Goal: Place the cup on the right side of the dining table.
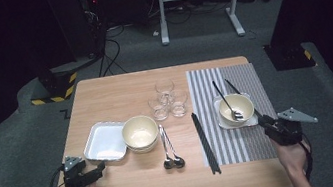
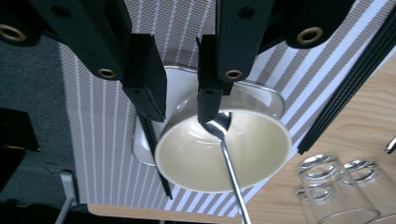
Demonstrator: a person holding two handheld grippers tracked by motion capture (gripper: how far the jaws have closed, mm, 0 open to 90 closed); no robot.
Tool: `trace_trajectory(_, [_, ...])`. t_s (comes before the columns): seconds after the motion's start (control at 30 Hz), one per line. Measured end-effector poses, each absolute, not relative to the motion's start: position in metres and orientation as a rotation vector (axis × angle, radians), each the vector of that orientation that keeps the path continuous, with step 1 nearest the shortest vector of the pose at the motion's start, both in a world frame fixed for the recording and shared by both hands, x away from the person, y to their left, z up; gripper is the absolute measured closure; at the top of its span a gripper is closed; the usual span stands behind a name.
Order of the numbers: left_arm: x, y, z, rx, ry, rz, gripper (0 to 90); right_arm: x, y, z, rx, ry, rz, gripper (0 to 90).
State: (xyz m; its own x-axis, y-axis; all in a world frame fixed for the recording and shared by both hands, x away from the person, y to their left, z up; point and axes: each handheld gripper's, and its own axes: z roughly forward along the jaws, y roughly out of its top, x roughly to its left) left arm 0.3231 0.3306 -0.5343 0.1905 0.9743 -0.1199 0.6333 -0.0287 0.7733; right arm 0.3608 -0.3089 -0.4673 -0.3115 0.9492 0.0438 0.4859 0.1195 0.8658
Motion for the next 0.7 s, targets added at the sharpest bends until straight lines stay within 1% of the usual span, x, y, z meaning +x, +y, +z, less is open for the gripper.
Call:
trace_trajectory(0.27, [0.323, 0.331, -0.534, 1.743, 1.521, 0.595, 19.4, 0.358, -0.285, -0.472, 1.347, 1.904, 1.128, 72.4])
trace_trajectory(0.7, [0.323, 0.330, -0.534, 1.742, 1.522, 0.594, 19.3, 0.371, -0.248, -0.466, 1.282, 1.967, 1.146, 72.3])
